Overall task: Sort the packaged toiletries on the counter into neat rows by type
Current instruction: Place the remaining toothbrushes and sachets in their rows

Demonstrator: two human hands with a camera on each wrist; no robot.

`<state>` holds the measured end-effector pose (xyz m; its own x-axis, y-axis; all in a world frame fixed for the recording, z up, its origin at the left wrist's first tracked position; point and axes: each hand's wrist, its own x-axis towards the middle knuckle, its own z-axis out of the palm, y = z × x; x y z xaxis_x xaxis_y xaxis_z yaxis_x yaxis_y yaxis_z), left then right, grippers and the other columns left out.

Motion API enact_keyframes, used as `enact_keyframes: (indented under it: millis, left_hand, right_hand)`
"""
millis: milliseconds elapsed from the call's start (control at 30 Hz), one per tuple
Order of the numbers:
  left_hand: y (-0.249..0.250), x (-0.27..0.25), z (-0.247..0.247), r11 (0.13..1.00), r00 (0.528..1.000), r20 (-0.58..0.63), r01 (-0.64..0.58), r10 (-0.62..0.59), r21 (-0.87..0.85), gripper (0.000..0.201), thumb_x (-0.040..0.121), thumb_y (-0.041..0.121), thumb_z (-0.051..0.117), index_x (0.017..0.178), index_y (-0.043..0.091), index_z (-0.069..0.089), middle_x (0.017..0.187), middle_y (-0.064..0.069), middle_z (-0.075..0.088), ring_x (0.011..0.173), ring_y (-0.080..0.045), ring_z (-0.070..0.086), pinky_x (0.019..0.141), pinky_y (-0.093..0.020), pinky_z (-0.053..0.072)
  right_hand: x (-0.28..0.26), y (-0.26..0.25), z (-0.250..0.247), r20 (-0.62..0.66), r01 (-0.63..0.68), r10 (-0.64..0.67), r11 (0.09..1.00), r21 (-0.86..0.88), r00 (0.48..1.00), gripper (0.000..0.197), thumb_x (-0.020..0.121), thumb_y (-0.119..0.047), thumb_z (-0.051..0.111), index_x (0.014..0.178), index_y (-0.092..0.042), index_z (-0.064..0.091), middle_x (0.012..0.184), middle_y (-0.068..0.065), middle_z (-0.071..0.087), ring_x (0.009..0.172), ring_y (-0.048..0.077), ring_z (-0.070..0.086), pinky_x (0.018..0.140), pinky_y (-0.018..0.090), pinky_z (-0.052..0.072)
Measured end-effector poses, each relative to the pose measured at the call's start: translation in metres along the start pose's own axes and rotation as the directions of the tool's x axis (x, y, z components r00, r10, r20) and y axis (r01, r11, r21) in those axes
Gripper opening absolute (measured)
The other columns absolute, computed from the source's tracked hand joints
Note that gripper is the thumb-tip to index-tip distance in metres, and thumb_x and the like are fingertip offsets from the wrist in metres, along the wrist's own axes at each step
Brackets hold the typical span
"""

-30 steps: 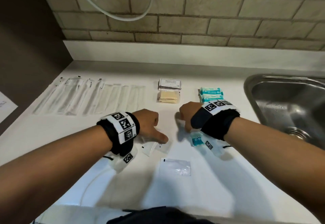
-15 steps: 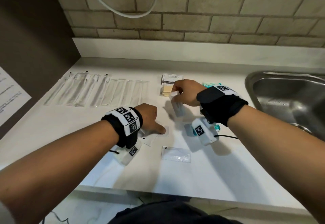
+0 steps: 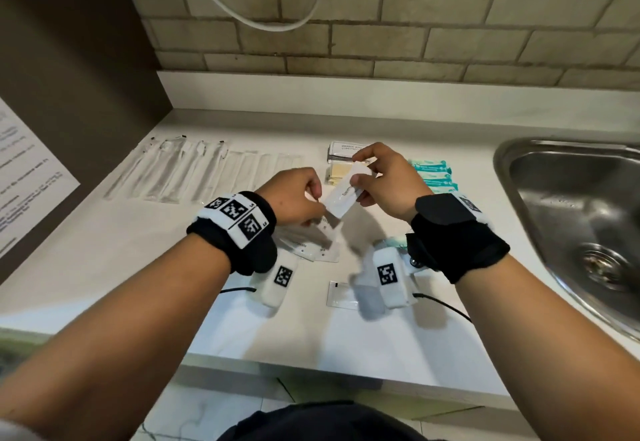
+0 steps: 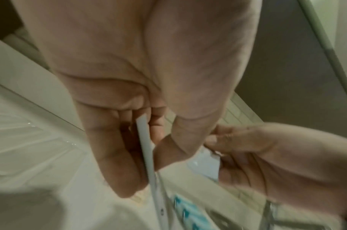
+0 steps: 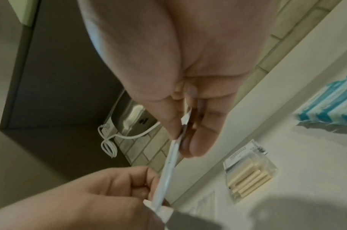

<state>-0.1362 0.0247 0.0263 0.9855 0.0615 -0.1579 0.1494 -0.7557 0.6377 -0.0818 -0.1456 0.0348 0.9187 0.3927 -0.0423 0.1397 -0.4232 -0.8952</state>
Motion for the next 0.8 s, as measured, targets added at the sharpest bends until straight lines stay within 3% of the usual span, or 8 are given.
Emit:
enact_keyframes:
  millis: [67, 167, 300, 400, 467, 633, 700, 800]
  left_hand:
    - [0.0, -0.002, -0.002, 0.956, 0.997, -0.062, 0.016, -0.036, -0.292, 0.023, 0.081, -0.001, 0.067, 0.09, 0.014, 0.053, 0.106, -0.011, 0.066, 0.067, -0.025, 0.068, 0.069, -0.036, 0.058]
    - [0.001, -0.004, 0.002, 0.793, 0.991, -0.113, -0.011, -0.073, -0.608, 0.027, 0.082, -0.01, 0.066, 0.091, 0.012, 0.052, 0.1, -0.022, 0.065, 0.07, -0.024, 0.067, 0.062, -0.024, 0.06]
    - [-0.005, -0.009, 0.014, 0.633, 0.984, -0.146, -0.049, -0.101, -0.772, 0.02, 0.083, -0.01, 0.067, 0.092, 0.006, 0.06, 0.085, -0.012, 0.069, 0.071, -0.019, 0.068, 0.068, -0.022, 0.06]
    - [-0.013, -0.012, 0.021, 0.561, 0.979, -0.149, -0.048, -0.136, -0.826, 0.018, 0.083, -0.007, 0.068, 0.095, 0.007, 0.067, 0.085, -0.01, 0.07, 0.073, -0.017, 0.069, 0.068, -0.019, 0.058]
    - [-0.018, -0.015, 0.024, 0.552, 0.979, -0.133, -0.026, -0.153, -0.833, 0.02, 0.086, -0.005, 0.066, 0.1, 0.008, 0.069, 0.078, -0.003, 0.071, 0.072, -0.016, 0.069, 0.065, -0.016, 0.056]
    - [-0.025, -0.023, 0.029, 0.666, 0.986, -0.081, 0.037, -0.146, -0.745, 0.031, 0.088, -0.008, 0.056, 0.108, 0.013, 0.068, 0.049, 0.013, 0.057, 0.052, -0.009, 0.058, 0.051, -0.019, 0.05]
    - [-0.025, -0.024, 0.029, 0.679, 0.986, -0.083, 0.037, -0.144, -0.733, 0.034, 0.088, -0.009, 0.052, 0.109, 0.013, 0.067, 0.046, 0.013, 0.053, 0.052, -0.011, 0.055, 0.055, -0.023, 0.05]
    - [-0.025, -0.024, 0.032, 0.651, 0.987, -0.08, 0.029, -0.137, -0.758, 0.036, 0.088, -0.01, 0.051, 0.108, 0.013, 0.068, 0.047, 0.01, 0.051, 0.072, -0.028, 0.057, 0.071, -0.037, 0.049]
  right_hand:
    - [0.0, -0.001, -0.003, -0.047, -0.001, 0.005, 0.996, 0.089, 0.999, 0.023, 0.092, -0.002, 0.056, 0.109, -0.016, 0.052, 0.093, 0.01, 0.053, 0.056, 0.023, 0.061, 0.066, 0.036, 0.058]
    - [-0.002, 0.001, -0.006, -0.11, 0.017, 0.004, 0.982, 0.189, 0.994, 0.022, 0.092, 0.001, 0.056, 0.108, -0.015, 0.054, 0.095, 0.013, 0.052, 0.059, 0.021, 0.063, 0.065, 0.035, 0.059]
    - [-0.007, 0.007, -0.004, -0.144, 0.016, 0.024, 0.961, 0.275, 0.989, 0.021, 0.091, 0.0, 0.058, 0.107, -0.013, 0.056, 0.094, 0.009, 0.057, 0.051, 0.011, 0.066, 0.061, 0.032, 0.061]
    - [-0.012, 0.012, -0.001, -0.185, 0.007, 0.058, 0.943, 0.332, 0.981, 0.019, 0.092, 0.0, 0.058, 0.104, -0.014, 0.055, 0.087, 0.003, 0.056, 0.051, 0.015, 0.066, 0.063, 0.032, 0.061]
    - [-0.015, 0.016, -0.002, -0.243, 0.018, 0.081, 0.924, 0.381, 0.967, 0.019, 0.091, 0.0, 0.058, 0.102, -0.014, 0.054, 0.086, 0.001, 0.052, 0.056, 0.021, 0.065, 0.065, 0.033, 0.06]
    - [-0.018, 0.023, -0.006, -0.345, 0.05, 0.115, 0.9, 0.434, 0.931, 0.02, 0.089, 0.001, 0.06, 0.101, -0.012, 0.05, 0.082, -0.004, 0.044, 0.061, 0.022, 0.066, 0.069, 0.035, 0.06]
    - [-0.02, 0.023, -0.003, -0.318, 0.041, 0.124, 0.884, 0.466, 0.94, 0.021, 0.088, 0.002, 0.061, 0.099, -0.011, 0.049, 0.082, -0.003, 0.046, 0.062, 0.022, 0.067, 0.069, 0.035, 0.06]
    - [-0.026, 0.023, 0.005, -0.251, 0.017, 0.124, 0.869, 0.494, 0.96, 0.021, 0.088, 0.004, 0.061, 0.095, -0.013, 0.05, 0.084, 0.0, 0.049, 0.063, 0.024, 0.067, 0.068, 0.034, 0.061]
